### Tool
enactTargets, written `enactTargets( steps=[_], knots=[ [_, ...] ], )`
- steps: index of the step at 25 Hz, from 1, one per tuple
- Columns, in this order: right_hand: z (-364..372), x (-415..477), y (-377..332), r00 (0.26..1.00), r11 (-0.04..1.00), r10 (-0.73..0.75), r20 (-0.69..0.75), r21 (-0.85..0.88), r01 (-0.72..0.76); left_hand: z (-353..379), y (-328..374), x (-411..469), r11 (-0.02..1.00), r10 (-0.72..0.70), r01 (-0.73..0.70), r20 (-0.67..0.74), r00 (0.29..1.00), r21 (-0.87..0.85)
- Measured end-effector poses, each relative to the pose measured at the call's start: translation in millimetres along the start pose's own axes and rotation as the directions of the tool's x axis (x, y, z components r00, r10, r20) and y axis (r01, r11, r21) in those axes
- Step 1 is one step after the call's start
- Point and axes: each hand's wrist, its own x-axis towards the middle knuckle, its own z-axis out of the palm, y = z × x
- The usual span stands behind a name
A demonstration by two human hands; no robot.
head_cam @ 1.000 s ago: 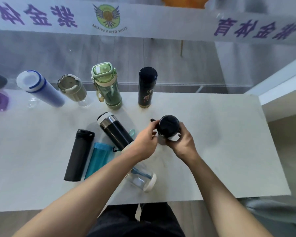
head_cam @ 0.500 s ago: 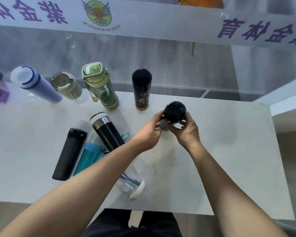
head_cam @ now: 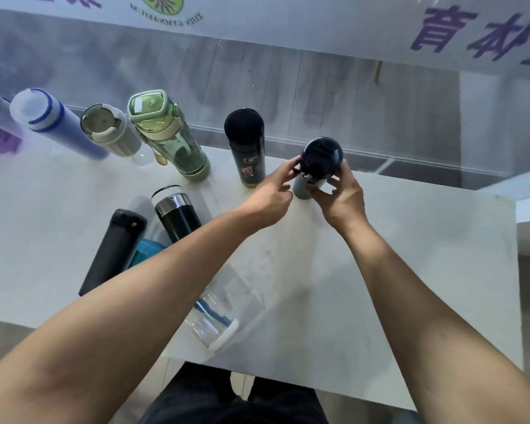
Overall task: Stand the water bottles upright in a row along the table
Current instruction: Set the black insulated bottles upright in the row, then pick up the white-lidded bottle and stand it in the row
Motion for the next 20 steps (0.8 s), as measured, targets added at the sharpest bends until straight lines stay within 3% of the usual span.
enactTargets(
  steps=[7,14,20],
  knots=[
    [4,4,-1,0.999,0.999,0.040,0.014,-0.030,-0.040,-3,8,-4,0.999,-0.006,0.006,0.014,1.000,0.032],
    [23,-49,19,0.938,0.925,0.342,0.052,-0.197,-0.326,-43,-18,-68,0.970,-0.063,0.092,-0.133,0.989,0.225],
    [110,-105,-21,0.945,0.945,0.267,0.192,-0.245,-0.217,-119,-93,-170,0.847,0.019,0.176,-0.360,0.933,0.501]
  ],
)
